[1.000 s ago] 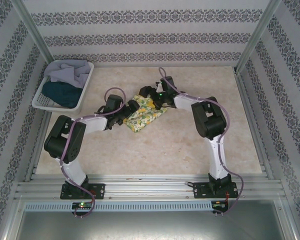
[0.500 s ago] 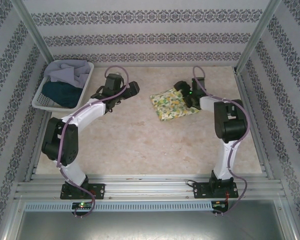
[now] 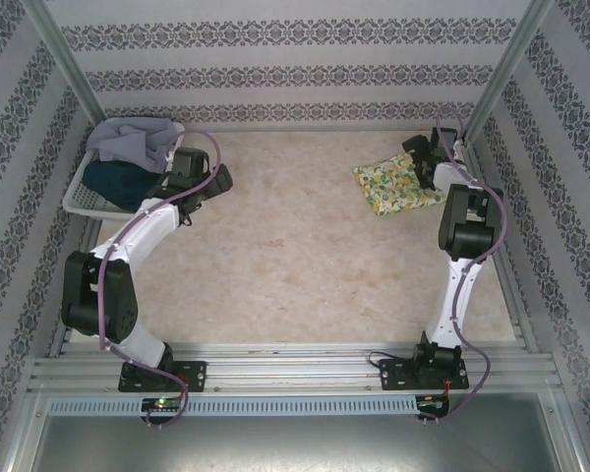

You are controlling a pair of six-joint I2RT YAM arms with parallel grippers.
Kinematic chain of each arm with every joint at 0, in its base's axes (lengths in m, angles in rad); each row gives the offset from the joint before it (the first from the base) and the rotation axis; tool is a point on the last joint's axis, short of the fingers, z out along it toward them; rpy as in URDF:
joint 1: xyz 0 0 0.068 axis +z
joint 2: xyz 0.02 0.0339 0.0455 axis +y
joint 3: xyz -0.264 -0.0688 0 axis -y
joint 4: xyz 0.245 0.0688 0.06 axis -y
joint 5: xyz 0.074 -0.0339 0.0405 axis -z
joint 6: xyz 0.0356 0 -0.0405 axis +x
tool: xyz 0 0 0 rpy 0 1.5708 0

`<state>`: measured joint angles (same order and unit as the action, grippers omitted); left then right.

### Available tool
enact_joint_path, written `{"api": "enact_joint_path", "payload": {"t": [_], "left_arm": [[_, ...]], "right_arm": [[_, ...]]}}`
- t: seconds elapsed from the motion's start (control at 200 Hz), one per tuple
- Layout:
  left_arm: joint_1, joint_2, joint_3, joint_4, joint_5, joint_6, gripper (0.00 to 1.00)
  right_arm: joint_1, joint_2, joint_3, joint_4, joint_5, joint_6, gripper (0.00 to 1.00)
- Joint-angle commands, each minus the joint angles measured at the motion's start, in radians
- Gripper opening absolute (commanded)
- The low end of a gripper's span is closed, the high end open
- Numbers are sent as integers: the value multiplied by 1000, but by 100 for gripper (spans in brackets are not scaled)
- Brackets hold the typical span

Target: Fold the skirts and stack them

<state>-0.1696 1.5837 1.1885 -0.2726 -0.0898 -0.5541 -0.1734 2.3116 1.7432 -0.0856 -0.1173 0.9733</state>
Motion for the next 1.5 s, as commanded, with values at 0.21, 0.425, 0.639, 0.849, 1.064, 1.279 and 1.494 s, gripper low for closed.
{"api": "enact_joint_path", "payload": {"t": [0.21, 0.425, 0.639, 0.849, 1.064, 1.279, 1.494], "left_arm": [[166, 36, 165, -192, 39, 166, 100], [281, 338, 574, -407, -103, 289, 100], [331, 707, 1090, -582, -132, 297, 100], [359, 963, 1439, -713, -289, 257, 91], [388, 821, 1378, -669, -47, 249, 0], [335, 462, 1132, -465, 149, 361, 0], [274, 139, 855, -299, 486, 258, 0]], "right_arm": [[-13, -105, -45, 103, 13, 136, 98], [26, -379, -116, 12, -121, -84, 98], [114, -595, -319, -26, -198, -207, 98], [167, -705, -439, -51, -199, -237, 98], [173, -782, -496, -116, -152, -289, 98], [186, -847, -562, -56, -90, -334, 98], [225, -907, -534, -163, 142, -432, 98]]}}
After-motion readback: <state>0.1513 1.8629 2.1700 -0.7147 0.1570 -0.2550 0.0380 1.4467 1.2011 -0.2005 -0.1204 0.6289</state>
